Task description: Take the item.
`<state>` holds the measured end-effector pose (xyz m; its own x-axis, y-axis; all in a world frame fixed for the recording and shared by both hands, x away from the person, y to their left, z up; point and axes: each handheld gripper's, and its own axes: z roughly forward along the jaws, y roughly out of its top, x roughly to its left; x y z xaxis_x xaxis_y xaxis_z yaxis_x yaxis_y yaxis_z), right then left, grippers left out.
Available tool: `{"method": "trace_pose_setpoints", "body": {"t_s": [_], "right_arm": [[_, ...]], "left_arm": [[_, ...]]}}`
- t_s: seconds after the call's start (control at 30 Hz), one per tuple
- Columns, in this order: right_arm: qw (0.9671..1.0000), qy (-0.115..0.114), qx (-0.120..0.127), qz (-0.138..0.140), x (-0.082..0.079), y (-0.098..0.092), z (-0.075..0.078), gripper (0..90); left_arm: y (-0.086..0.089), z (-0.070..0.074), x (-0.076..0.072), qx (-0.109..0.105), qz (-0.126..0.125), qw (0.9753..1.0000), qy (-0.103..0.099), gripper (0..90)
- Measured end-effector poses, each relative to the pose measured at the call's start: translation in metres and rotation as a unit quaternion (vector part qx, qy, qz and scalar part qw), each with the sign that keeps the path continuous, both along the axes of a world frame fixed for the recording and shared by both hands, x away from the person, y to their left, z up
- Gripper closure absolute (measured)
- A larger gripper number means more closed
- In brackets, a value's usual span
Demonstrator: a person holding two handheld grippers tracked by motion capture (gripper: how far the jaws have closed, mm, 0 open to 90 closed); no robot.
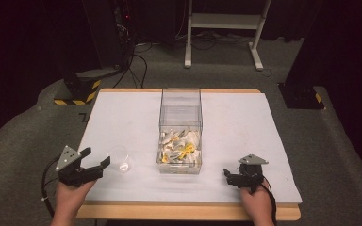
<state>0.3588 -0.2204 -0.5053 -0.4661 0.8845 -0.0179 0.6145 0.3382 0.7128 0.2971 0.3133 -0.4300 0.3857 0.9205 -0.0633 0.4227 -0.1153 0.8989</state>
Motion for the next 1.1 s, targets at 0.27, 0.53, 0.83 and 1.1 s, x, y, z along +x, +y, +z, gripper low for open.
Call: {"method": "trace_pose_setpoints", "body": {"t_s": [0.27, 0.53, 0.83, 1.1], "right_arm": [[1.0000, 0.000, 0.000, 0.000, 0.000, 0.000, 0.000, 13.8], [1.0000, 0.000, 0.000, 0.000, 0.000, 0.000, 0.000, 13.8], [1.0000, 0.000, 0.000, 0.000, 0.000, 0.000, 0.000, 13.8], [1.0000, 0.000, 0.000, 0.000, 0.000, 0.000, 0.000, 13.8]], "left_arm": [[-0.008, 0.001, -0.001, -0.001, -0.012, 0.9999, 0.000, 15.4], [-0.020, -0.001, 0.000, -0.001, -0.025, 0.9997, 0.004, 15.5], [-0.034, -0.003, 0.002, 0.005, -0.047, 0.9988, 0.009, 15.4], [-0.048, -0.005, 0.006, 0.005, -0.068, 0.9976, 0.013, 15.5]]}}
